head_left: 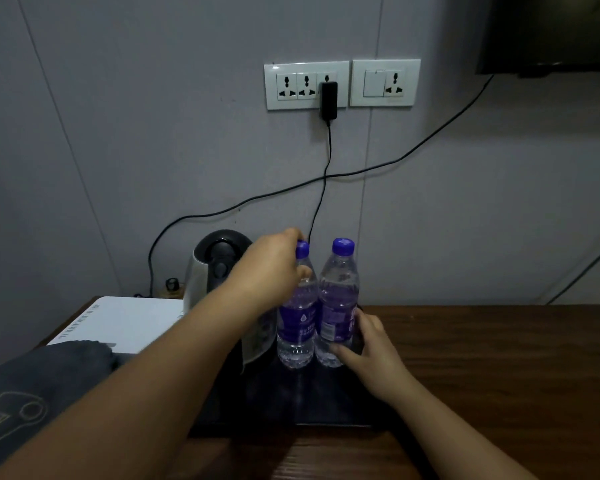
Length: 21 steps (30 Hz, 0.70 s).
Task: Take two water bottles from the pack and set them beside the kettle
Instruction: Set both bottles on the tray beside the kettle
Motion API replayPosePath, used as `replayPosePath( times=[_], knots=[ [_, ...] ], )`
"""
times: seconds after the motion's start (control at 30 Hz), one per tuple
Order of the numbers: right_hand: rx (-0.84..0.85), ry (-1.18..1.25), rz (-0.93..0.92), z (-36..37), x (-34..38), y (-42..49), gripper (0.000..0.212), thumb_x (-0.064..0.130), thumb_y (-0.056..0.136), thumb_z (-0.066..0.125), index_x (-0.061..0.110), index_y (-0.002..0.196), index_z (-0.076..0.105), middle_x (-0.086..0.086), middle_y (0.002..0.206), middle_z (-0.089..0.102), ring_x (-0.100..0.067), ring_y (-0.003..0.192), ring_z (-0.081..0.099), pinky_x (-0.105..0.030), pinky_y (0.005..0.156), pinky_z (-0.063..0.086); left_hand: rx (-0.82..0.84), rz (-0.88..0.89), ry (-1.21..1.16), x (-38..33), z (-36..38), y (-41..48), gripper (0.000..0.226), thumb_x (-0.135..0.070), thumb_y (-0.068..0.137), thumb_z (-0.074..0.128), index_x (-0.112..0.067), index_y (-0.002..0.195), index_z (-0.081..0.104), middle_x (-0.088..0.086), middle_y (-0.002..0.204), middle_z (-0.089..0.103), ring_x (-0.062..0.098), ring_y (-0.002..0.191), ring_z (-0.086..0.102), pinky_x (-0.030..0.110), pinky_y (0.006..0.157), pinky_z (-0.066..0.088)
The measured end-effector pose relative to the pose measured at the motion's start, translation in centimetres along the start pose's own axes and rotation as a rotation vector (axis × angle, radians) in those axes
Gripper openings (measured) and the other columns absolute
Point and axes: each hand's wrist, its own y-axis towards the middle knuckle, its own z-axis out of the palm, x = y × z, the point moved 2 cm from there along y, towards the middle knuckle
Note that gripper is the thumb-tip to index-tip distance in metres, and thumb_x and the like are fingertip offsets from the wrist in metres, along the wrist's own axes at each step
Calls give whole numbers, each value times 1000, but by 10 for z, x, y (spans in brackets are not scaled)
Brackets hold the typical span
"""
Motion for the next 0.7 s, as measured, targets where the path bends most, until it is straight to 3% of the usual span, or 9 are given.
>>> replayPosePath(
  times=[0.13,0.2,0.27,0.37,0.47,0.53,0.6,0.7],
  knots=[
    [-49,23,65,1,-4,5,76,44,73,89,44,132,41,20,126,45,1,113,52,-25,97,45,67,23,55,-1,-10,19,50,-35,83,86,-18,122,59,1,101,63,19,86,58,32,70,44],
    [-30,49,101,-1,-2,6,83,43,68,92,36,134,42,15,131,51,-7,118,56,-30,99,48,86,58,70,-1,-10,21,52,-38,83,85,-20,125,58,4,107,67,19,86,58,32,70,44],
    [39,62,101,-3,1,8,95,43,68,91,42,143,33,25,130,56,1,115,58,-28,97,48,100,105,110,-1,-8,22,55,-42,87,80,-22,132,57,7,117,68,19,89,56,32,74,46],
    [101,39,65,-5,3,7,90,41,76,83,61,143,26,51,108,58,23,104,56,-9,80,41,161,143,86,4,-8,24,50,-45,94,71,-25,137,56,6,119,67,18,90,56,29,74,45],
    [64,28,69,-5,1,7,79,36,80,82,54,143,36,41,108,60,23,101,54,-14,85,47,261,170,-14,8,-14,24,46,-34,97,69,-30,140,55,1,117,65,13,89,63,22,67,46],
    [31,33,73,-3,0,9,78,38,77,86,47,141,41,33,113,61,20,102,57,-14,82,45,260,175,-28,10,-18,26,42,-26,97,68,-29,138,58,3,120,67,18,95,67,26,74,53],
    [-9,46,92,-2,1,12,81,38,72,90,40,139,44,23,119,61,4,109,60,-14,78,43,211,176,28,9,-18,27,40,-31,97,70,-26,135,61,6,121,69,20,97,67,32,81,55],
    [-43,20,82,0,2,16,80,40,69,92,34,137,49,12,126,55,-8,110,59,-22,84,45,105,130,130,8,-13,27,46,-51,90,73,-22,125,64,4,110,71,19,89,64,35,77,56]
  ],
)
